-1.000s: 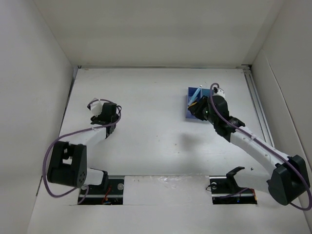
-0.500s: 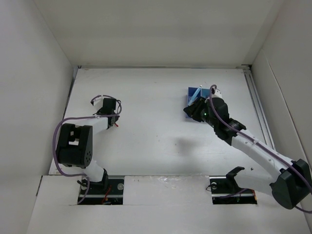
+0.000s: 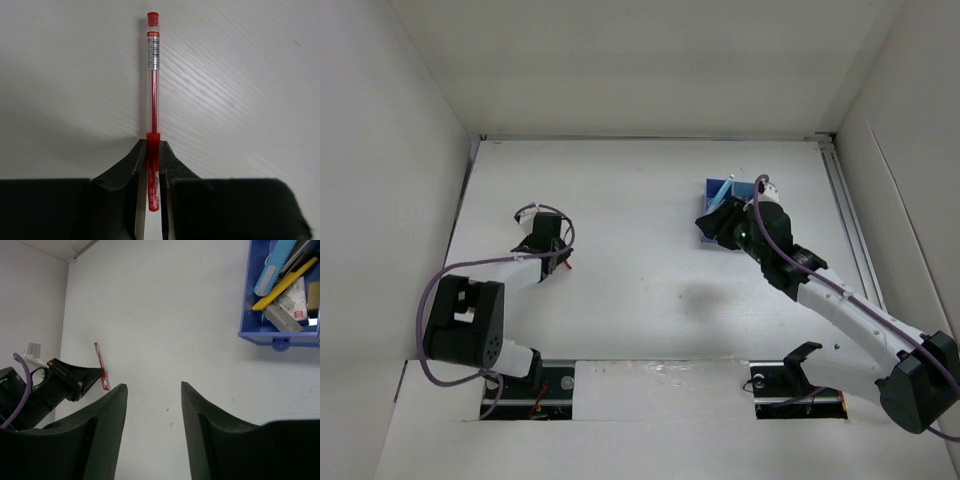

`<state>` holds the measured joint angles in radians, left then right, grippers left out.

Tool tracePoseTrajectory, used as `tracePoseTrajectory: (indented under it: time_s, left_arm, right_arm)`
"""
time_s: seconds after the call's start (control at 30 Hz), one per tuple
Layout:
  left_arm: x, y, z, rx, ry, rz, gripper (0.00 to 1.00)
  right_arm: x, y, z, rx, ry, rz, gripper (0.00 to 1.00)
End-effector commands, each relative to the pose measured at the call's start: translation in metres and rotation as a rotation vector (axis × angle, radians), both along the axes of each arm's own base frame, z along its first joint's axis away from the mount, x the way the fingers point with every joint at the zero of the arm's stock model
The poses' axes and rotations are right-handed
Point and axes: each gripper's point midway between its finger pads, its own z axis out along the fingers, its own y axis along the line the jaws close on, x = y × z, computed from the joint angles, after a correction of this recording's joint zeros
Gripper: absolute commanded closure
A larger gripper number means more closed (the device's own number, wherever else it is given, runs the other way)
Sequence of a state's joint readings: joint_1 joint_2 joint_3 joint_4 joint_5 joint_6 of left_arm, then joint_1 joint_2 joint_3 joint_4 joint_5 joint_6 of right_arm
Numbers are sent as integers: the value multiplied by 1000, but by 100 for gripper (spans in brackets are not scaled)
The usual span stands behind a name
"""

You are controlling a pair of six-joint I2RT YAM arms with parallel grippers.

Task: Sort the stationery into containers
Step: Pick up the pen from the center of the board.

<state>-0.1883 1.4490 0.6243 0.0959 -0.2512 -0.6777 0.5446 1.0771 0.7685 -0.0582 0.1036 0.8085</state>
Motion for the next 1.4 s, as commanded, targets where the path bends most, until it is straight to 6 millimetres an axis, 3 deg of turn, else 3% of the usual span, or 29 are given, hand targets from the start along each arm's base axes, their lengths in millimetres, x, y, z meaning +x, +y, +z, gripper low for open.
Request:
tracePoseTrajectory:
  time_s: [0.0,0.13,0.3,0.33,0.5,0.7,1.0,1.1,1.37]
  left_arm:
    - [10,-41,42,-91,-164,-166,100]
    - [3,-108,77,-205,-283,-396,100]
    - [-10,-168,111,-310,-398,-631,100]
    - [-18,-185,117,-342,-426,-693,100]
    - [-44,-226,135,-407,-477,-895,100]
    - [-68,-253,135,-492,-508,-1048,100]
    - [-85,-267,125,-571,-496,-1170,100]
    - [-87,-269,129,-582,-527,-1193,100]
    - [-97,-274,134,-615,-537,-1262,100]
  right_arm:
    - [4,8,7,25,-30,23,45]
    - [4,22,-7,21,-1,111,35]
    - [5,49,-16,29,31,237,25]
    - [3,55,-29,12,61,261,23]
    - [7,65,-37,11,70,281,22]
    - [6,77,-37,21,75,307,21]
    - [10,99,-40,-1,77,288,20]
    - [16,96,-37,-9,62,242,20]
    - [46,88,-55,-65,82,136,22]
